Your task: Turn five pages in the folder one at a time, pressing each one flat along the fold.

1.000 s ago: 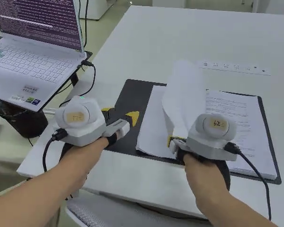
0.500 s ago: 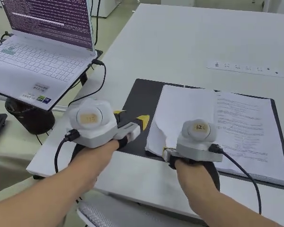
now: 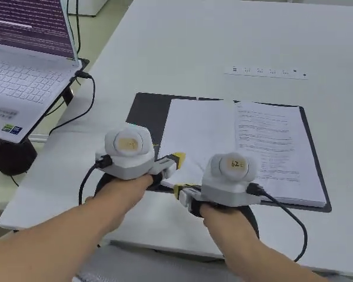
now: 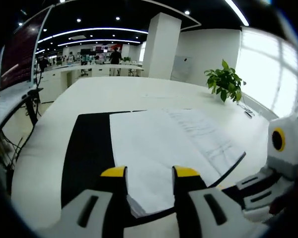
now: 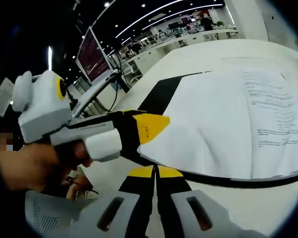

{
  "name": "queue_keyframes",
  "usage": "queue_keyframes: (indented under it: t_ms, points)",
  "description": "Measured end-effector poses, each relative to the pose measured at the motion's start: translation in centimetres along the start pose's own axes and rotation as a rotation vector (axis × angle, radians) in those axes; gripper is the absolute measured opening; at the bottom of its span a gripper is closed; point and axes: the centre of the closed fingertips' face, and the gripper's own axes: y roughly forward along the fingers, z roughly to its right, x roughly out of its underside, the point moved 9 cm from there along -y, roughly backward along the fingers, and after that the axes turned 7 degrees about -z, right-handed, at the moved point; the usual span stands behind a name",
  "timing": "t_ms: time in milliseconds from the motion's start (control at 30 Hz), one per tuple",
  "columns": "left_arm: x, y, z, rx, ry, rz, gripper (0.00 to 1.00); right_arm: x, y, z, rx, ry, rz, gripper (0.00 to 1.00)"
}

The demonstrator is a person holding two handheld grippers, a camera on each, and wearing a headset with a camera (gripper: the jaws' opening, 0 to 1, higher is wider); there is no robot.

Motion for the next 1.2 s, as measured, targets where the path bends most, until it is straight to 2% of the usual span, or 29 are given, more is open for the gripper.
queue_keyframes:
  t_ms: [33, 133, 233, 300, 333, 367, 433, 500, 567, 633, 733, 900, 1100, 1200]
  points:
    - [0.3, 0.3, 0.1, -0.004, 0.010, -0.015, 0.34, -0.2, -0.8, 0.6, 0.019, -0.007, 0.027, 0.00]
    - [1.5, 1.3, 0.1, -0.018, 0.033, -0.050, 0.35, -0.6, -2.1, 2.0, 0.042, 0.009, 0.065, 0.00]
    - [2.7, 1.7, 0.2, -0.050, 0.035, -0.081, 0.34, -1.2, -3.4, 4.0, 0.076, 0.034, 0.113, 0.00]
    - [3.4, 1.8, 0.3, -0.063, 0.013, -0.100, 0.33, -1.5, -3.9, 5.0, 0.088, 0.048, 0.130, 0.00]
    - [3.2, 1.8, 0.2, -0.078, 0.060, -0.052, 0.32, -1.7, -4.0, 5.4, 0.091, 0.048, 0.144, 0.00]
    - [3.7, 1.7, 0.3, -0.087, 0.030, -0.077, 0.31, -2.0, -4.1, 5.8, 0.096, 0.045, 0.163, 0.00]
    - [3.7, 1.7, 0.3, -0.109, 0.048, -0.042, 0.28, -2.4, -4.2, 6.8, 0.102, 0.043, 0.194, 0.00]
    - [3.9, 1.7, 0.4, -0.114, 0.076, -0.026, 0.28, -3.0, -3.9, 7.5, 0.087, 0.046, 0.219, 0.00]
    - [4.1, 1.6, 0.3, -0.115, 0.061, -0.001, 0.28, -3.7, -3.4, 8.3, 0.093, 0.028, 0.232, 0.00]
    - [4.3, 1.5, 0.3, -0.112, 0.073, 0.014, 0.28, -4.4, -2.8, 9.0, 0.092, 0.013, 0.236, 0.00]
    - [4.2, 1.5, 0.4, -0.112, 0.075, 0.014, 0.28, -5.5, -1.9, 10.0, 0.102, -0.050, 0.244, 0.00]
    - [4.3, 1.5, 0.4, -0.112, 0.077, 0.015, 0.28, -7.7, -0.1, 11.5, 0.112, -0.089, 0.248, 0.00]
    - [4.5, 1.6, 0.3, -0.112, 0.068, 0.027, 0.28, -9.2, 1.8, 12.4, 0.113, -0.113, 0.241, 0.00]
    - [4.6, 1.7, 0.3, -0.112, 0.067, 0.033, 0.28, -9.6, 2.4, 12.9, 0.118, -0.103, 0.240, 0.00]
